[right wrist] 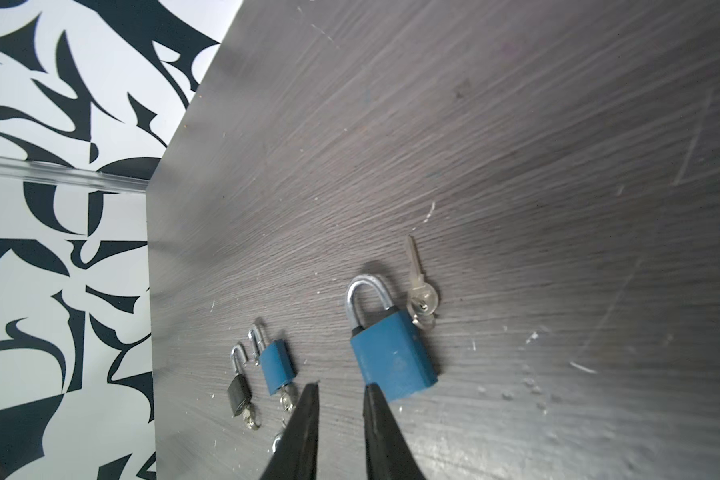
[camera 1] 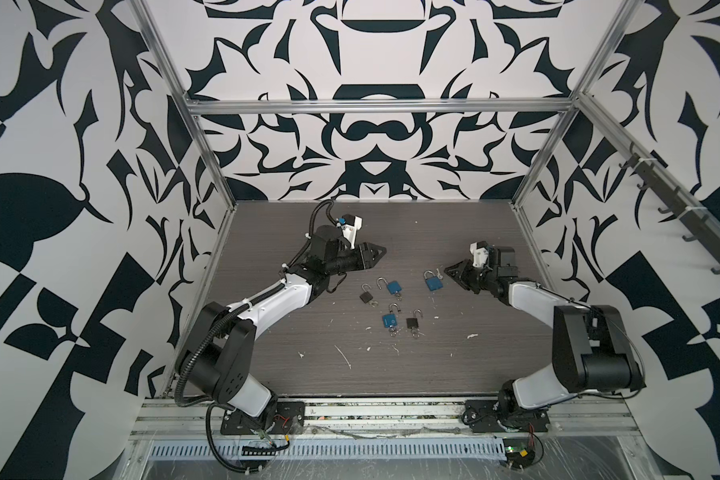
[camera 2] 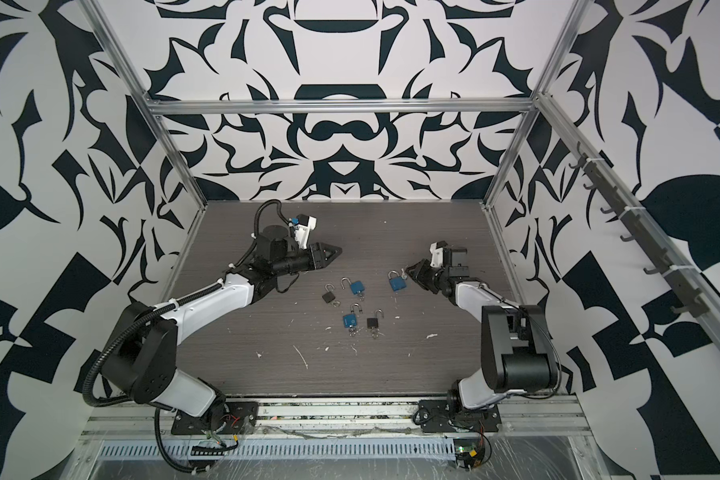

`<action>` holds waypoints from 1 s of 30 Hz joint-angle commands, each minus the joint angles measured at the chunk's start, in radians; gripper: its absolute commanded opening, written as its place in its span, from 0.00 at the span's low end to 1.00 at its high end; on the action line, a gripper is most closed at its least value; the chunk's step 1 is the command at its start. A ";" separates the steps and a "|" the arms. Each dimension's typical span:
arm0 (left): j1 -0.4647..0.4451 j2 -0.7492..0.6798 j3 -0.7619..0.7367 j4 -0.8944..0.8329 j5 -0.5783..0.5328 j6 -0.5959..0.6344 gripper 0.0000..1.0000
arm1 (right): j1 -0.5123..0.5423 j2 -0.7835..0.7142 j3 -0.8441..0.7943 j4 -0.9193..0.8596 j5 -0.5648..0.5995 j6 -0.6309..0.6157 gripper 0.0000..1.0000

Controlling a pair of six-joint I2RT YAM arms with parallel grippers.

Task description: Lock with the key

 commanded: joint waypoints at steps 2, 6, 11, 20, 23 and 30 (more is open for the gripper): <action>0.008 -0.064 -0.006 -0.067 -0.044 0.069 0.41 | 0.079 -0.130 0.002 -0.162 0.130 -0.092 0.22; 0.010 -0.102 -0.008 -0.132 -0.091 0.118 0.41 | 0.244 -0.211 0.020 -0.318 0.314 -0.162 0.22; 0.017 -0.147 -0.036 -0.179 -0.141 0.147 0.41 | 0.427 -0.279 -0.006 -0.413 0.457 -0.149 0.27; 0.027 -0.178 -0.081 -0.179 -0.148 0.145 0.41 | 0.694 -0.253 -0.034 -0.465 0.590 -0.030 0.38; 0.028 -0.184 -0.090 -0.174 -0.148 0.144 0.41 | 0.742 -0.212 -0.030 -0.466 0.609 -0.002 0.49; 0.035 -0.208 -0.107 -0.173 -0.152 0.148 0.41 | 0.792 -0.134 -0.014 -0.448 0.674 0.046 0.49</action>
